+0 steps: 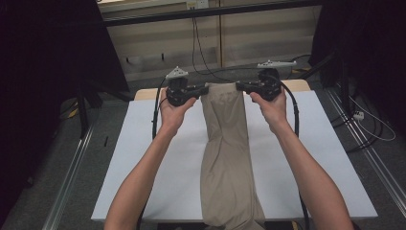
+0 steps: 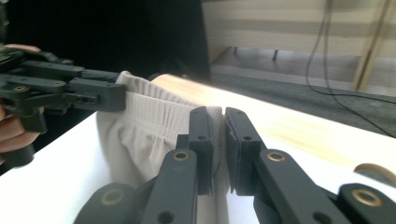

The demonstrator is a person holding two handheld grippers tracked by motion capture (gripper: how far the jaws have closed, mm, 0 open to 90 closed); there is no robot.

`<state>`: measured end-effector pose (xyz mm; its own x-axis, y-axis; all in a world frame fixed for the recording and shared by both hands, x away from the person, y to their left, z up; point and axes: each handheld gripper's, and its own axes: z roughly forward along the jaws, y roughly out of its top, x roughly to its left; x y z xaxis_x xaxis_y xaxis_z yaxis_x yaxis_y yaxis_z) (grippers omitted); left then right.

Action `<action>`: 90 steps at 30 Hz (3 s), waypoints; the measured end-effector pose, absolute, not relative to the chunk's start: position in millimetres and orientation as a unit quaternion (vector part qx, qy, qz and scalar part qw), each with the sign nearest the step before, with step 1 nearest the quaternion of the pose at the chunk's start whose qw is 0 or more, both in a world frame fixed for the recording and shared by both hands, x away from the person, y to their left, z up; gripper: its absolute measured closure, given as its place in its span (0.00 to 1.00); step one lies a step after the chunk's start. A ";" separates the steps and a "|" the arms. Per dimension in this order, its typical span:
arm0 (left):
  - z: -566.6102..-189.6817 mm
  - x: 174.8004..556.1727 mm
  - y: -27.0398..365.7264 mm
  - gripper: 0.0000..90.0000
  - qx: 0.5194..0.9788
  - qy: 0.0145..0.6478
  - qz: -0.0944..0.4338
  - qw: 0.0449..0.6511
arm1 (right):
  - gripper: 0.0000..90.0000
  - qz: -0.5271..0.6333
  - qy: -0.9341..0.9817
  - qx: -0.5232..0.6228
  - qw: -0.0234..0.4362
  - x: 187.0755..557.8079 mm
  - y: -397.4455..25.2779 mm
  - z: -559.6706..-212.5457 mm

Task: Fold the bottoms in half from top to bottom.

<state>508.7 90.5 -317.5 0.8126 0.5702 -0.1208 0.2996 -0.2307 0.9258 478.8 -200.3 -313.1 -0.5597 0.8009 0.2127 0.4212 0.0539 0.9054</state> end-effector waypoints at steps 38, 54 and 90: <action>-427.5 295.1 128.2 0.92 0.870 0.145 0.040 0.470 | 0.88 0.453 0.807 0.364 0.103 254.0 -189.9 -428.4; -437.0 309.1 97.4 0.72 0.886 0.110 -0.011 0.450 | 0.76 0.421 0.841 0.331 0.075 223.0 -185.2 -443.5; -423.8 317.6 117.7 0.36 0.866 0.198 0.044 0.457 | 0.45 0.438 0.825 0.344 0.098 260.4 -183.5 -425.8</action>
